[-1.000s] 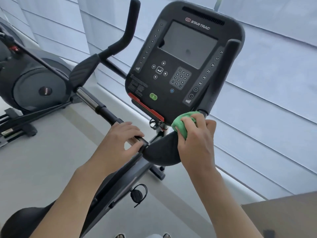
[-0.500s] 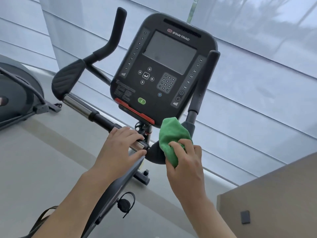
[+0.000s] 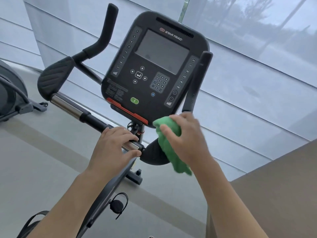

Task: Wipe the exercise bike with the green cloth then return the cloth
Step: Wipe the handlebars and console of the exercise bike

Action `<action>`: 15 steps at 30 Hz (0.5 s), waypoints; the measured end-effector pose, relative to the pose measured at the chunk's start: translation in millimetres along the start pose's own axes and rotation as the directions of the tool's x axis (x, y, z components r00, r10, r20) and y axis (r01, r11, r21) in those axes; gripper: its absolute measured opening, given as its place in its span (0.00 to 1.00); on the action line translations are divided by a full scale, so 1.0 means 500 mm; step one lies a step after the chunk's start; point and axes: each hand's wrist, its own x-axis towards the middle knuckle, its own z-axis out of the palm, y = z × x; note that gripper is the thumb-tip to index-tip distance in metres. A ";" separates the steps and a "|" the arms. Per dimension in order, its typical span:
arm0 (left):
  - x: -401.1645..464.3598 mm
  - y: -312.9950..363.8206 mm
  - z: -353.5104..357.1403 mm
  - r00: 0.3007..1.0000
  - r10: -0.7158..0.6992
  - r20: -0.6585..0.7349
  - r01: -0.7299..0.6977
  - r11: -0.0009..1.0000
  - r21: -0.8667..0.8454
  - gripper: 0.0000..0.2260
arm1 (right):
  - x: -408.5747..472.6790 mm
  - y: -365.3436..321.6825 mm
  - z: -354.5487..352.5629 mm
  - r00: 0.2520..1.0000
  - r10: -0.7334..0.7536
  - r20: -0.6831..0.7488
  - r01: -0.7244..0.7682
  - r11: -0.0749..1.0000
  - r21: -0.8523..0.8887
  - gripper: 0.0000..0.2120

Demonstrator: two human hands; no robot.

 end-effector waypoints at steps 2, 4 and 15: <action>-0.001 -0.001 0.002 1.000 -0.001 -0.001 0.001 1.000 -0.001 0.18 | -0.015 0.010 0.040 0.999 -0.035 0.006 0.036 0.994 -0.106 0.22; -0.003 -0.003 0.005 1.000 -0.006 -0.013 0.006 1.000 -0.002 0.19 | -0.018 0.014 0.060 0.998 -0.029 -0.062 0.020 0.990 -0.138 0.19; -0.005 -0.004 0.007 1.000 0.009 -0.024 -0.009 1.000 0.003 0.19 | -0.082 0.011 0.101 0.977 -0.104 -0.186 0.064 0.975 -0.213 0.24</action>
